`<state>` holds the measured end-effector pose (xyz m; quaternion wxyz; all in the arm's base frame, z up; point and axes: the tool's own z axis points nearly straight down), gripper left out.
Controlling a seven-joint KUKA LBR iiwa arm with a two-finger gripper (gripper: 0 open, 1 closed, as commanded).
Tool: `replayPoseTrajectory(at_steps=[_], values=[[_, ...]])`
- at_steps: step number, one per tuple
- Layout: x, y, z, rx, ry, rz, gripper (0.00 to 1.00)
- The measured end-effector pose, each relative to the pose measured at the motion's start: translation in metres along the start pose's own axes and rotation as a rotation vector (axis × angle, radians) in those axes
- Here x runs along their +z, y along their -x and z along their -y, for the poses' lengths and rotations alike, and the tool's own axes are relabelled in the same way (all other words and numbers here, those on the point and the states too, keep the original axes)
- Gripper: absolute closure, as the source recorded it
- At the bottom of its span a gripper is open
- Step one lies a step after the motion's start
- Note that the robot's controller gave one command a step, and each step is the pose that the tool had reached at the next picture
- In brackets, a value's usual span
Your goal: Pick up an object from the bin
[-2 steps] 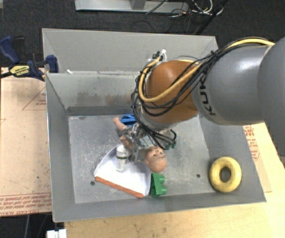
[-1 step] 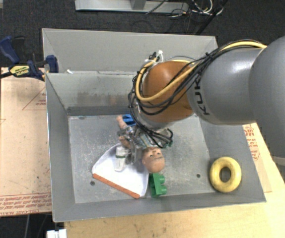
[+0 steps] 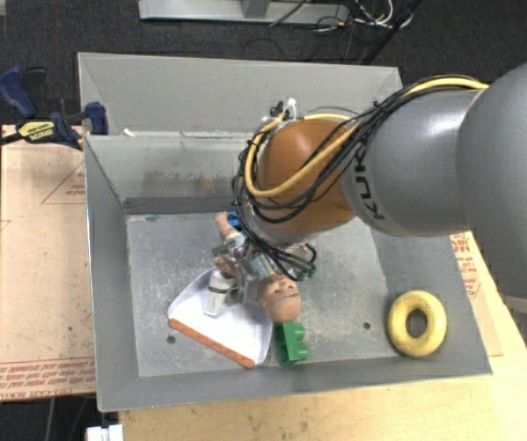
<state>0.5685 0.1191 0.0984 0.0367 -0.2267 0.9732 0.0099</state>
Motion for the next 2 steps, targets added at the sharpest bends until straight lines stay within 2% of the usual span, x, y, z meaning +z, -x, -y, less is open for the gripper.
replayPoseTrajectory(at_steps=[2], values=[[-0.0001,0.0000,0.0001,0.001,0.000,0.000,1.00]])
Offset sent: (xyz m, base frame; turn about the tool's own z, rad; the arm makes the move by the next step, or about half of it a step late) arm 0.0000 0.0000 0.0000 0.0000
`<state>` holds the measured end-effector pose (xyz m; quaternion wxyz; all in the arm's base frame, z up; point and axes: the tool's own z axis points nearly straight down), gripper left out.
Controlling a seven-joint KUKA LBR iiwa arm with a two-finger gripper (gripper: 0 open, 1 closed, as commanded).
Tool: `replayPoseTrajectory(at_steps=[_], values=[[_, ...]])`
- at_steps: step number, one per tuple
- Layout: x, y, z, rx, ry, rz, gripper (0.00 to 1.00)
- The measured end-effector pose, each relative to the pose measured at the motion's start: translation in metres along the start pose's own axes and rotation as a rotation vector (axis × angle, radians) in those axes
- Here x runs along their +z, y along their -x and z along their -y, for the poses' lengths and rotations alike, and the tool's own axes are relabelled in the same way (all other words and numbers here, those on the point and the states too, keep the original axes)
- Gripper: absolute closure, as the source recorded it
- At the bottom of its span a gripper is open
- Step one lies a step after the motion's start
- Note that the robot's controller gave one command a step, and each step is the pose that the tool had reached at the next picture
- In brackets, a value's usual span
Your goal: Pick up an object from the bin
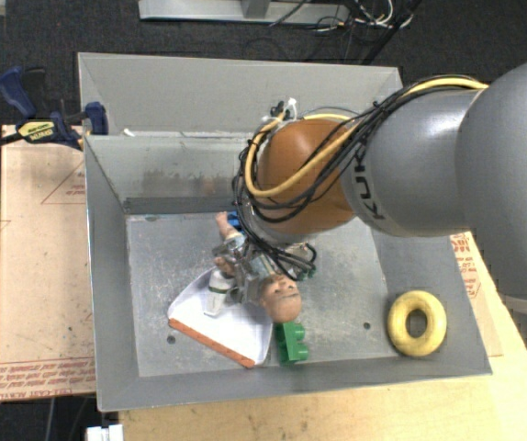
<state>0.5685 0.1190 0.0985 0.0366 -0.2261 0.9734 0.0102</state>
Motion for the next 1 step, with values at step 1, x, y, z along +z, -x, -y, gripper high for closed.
replayPoseTrajectory(at_steps=[1], values=[[0.0131,0.0202,0.0698,-0.413,0.000,0.030,1.00]])
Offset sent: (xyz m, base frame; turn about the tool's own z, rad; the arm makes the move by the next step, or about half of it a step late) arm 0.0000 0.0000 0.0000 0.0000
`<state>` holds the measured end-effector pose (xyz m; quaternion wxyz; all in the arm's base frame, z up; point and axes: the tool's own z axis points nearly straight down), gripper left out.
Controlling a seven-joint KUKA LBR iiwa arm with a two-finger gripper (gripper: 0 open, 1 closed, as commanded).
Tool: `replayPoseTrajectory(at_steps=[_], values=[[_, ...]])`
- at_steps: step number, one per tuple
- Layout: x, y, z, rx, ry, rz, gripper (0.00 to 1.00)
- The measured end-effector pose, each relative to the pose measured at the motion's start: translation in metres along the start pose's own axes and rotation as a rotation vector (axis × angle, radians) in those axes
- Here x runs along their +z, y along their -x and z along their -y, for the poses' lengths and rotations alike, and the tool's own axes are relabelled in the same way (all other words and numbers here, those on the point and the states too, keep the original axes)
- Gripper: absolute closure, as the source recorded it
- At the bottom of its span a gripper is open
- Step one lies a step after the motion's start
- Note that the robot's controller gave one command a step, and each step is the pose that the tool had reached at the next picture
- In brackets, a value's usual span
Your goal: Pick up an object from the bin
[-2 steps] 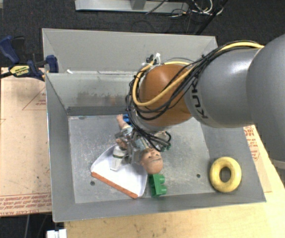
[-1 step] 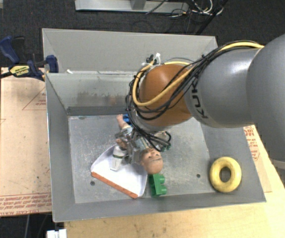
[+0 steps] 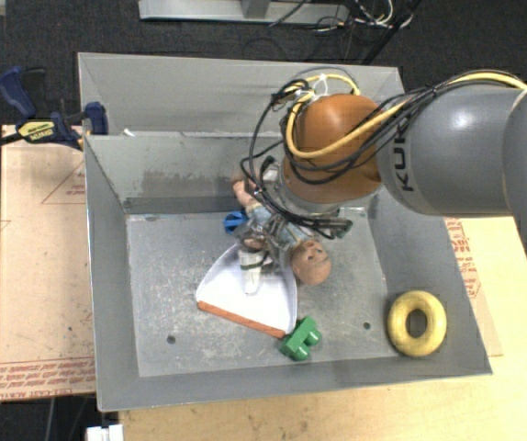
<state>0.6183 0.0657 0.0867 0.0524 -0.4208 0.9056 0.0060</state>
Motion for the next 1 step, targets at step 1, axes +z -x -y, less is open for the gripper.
replayPoseTrajectory(at_steps=[1], values=[[0.0001,0.0000,-0.0001,0.000,0.000,0.000,1.00]])
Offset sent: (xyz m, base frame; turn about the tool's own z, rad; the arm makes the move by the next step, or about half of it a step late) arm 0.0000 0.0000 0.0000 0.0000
